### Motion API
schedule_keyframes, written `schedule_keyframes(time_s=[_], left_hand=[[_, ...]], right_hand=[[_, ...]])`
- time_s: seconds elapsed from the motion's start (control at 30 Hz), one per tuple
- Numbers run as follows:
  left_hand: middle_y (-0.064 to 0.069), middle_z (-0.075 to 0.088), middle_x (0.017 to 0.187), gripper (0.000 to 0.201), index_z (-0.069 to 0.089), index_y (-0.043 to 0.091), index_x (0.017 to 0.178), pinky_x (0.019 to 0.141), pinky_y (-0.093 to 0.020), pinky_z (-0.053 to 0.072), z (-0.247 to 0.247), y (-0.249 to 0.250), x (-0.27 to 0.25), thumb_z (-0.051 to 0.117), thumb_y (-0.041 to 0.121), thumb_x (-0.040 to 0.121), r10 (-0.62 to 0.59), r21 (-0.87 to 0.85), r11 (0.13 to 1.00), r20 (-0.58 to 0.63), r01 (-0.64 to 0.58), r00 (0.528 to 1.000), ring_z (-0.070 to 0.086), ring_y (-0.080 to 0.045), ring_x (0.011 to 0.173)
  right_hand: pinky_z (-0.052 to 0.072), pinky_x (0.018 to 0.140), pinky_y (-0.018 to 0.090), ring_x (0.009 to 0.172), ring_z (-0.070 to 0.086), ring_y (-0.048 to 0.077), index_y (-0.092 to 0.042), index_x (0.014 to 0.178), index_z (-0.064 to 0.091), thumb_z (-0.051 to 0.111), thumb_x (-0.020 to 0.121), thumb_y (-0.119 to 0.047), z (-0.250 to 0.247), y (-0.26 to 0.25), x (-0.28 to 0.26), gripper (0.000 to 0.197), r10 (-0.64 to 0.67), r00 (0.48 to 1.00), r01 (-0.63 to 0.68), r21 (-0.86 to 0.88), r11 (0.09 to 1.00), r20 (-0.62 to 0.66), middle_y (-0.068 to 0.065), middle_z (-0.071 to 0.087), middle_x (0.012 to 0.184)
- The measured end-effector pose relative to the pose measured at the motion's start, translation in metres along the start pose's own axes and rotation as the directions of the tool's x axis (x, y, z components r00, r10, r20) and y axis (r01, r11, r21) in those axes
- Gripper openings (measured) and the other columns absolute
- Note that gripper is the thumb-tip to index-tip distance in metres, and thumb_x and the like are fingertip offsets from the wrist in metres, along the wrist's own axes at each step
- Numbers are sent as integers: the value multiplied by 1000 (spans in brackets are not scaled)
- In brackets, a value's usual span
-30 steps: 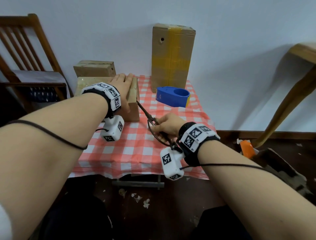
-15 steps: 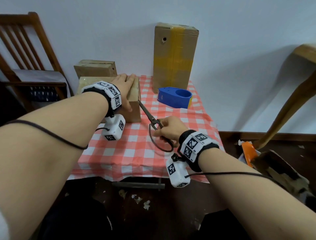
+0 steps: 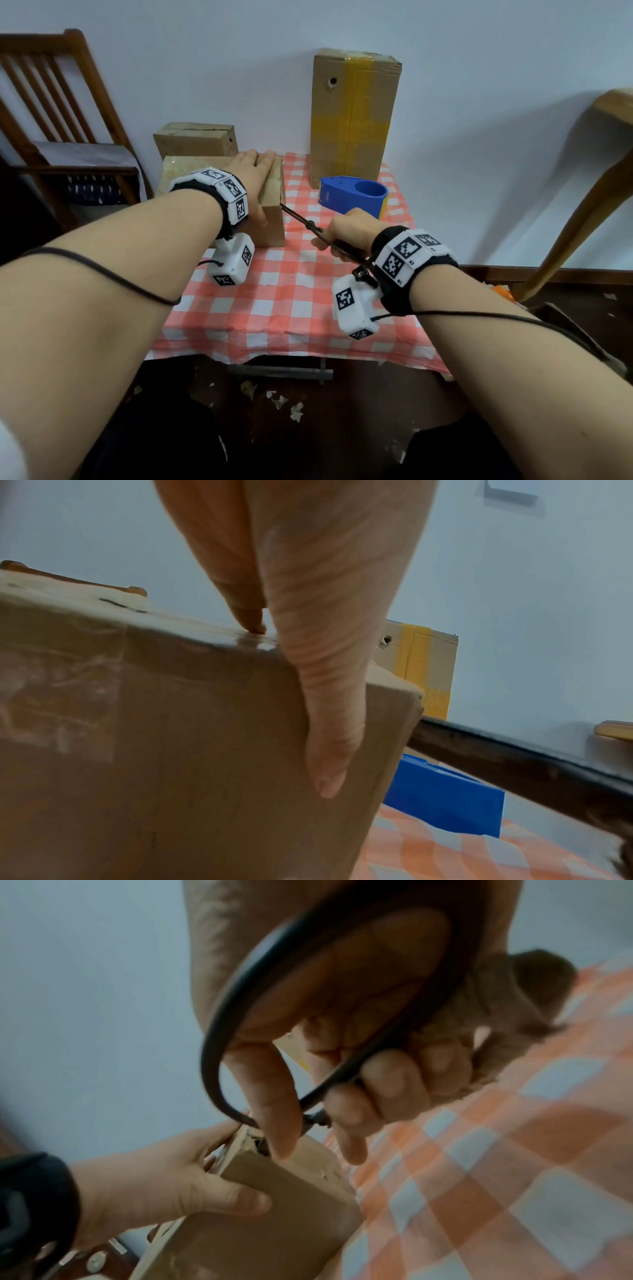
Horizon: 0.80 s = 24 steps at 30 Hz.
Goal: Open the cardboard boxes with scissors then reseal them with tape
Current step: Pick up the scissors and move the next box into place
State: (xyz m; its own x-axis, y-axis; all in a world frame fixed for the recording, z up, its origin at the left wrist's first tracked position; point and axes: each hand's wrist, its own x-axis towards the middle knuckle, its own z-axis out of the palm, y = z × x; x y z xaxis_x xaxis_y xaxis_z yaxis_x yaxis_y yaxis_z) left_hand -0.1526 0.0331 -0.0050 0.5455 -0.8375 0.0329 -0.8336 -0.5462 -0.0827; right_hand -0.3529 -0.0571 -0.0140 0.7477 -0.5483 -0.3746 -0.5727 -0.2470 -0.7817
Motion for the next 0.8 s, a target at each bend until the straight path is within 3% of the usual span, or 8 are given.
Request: schedule_keyframes(time_s=[0.07, 0.17, 0.27, 0.37, 0.53, 0.63, 0.73, 0.8], left_hand=[[-17, 21, 150, 134, 1, 10, 153, 114, -41, 27, 0, 0, 0, 90, 38, 56, 2, -6, 1000, 3, -2, 1000, 21, -32, 140], [-17, 21, 150, 133, 1, 10, 153, 114, -42, 27, 0, -1, 0, 90, 38, 57, -1, -5, 1000, 3, 1, 1000, 20, -31, 140], [-17, 21, 151, 133, 1, 10, 153, 113, -41, 28, 0, -1, -1, 90, 38, 57, -3, -9, 1000, 4, 3, 1000, 21, -31, 141], [-16, 22, 150, 132, 2, 11, 153, 113, -41, 28, -1, -1, -1, 90, 37, 57, -3, -16, 1000, 3, 3, 1000, 21, -31, 140], [-16, 24, 149, 130, 4, 11, 152, 113, -43, 29, -1, -1, 1, 89, 39, 57, -6, -9, 1000, 11, 6, 1000, 23, -31, 139], [-15, 24, 149, 130, 6, 11, 152, 111, -44, 30, -1, -2, 2, 89, 39, 57, -6, -4, 1000, 17, 6, 1000, 24, -31, 139], [-16, 24, 150, 129, 6, 10, 152, 110, -40, 30, -2, -1, 2, 89, 39, 58, -3, 1, 1000, 13, 3, 1000, 26, -32, 138], [-16, 24, 150, 128, 6, 9, 152, 110, -39, 29, -3, -1, 2, 89, 39, 59, -1, -4, 1000, 14, 1, 1000, 26, -32, 138]], right_hand=[[47, 53, 25, 53, 53, 18, -3, 79, 67, 69, 84, -13, 9, 5, 3, 11, -1, 999, 1, 15, 1000, 38, 6, 61, 64], [53, 51, 27, 49, 58, 18, -5, 78, 62, 76, 80, -20, 24, 15, 10, 21, -17, 997, 20, -34, 999, 79, 9, 65, 67], [59, 75, 43, 70, 69, 31, 1, 88, 66, 78, 78, -26, 42, 19, 13, 32, -40, 995, 46, -76, 996, 89, 18, 72, 84], [57, 80, 51, 86, 69, 39, 0, 83, 64, 81, 74, -28, 52, 19, 16, 34, -66, 995, 74, -106, 992, 78, 22, 71, 88], [56, 80, 49, 72, 63, 34, -4, 70, 53, 83, 71, -32, 54, 20, 21, 41, -102, 994, 110, -243, 964, 46, 12, 58, 70], [56, 69, 38, 67, 59, 27, -7, 69, 51, 82, 73, -34, 52, 22, 25, 40, -131, 991, 122, -356, 927, 0, 7, 57, 67], [51, 68, 33, 78, 62, 25, -11, 86, 56, 77, 78, -32, 46, 25, 28, 30, -203, 977, 129, -559, 819, -72, 4, 62, 82], [50, 69, 34, 84, 62, 24, -16, 103, 60, 69, 82, -23, 37, 27, 31, 25, -239, 960, 105, -602, 792, -147, 1, 62, 90]])
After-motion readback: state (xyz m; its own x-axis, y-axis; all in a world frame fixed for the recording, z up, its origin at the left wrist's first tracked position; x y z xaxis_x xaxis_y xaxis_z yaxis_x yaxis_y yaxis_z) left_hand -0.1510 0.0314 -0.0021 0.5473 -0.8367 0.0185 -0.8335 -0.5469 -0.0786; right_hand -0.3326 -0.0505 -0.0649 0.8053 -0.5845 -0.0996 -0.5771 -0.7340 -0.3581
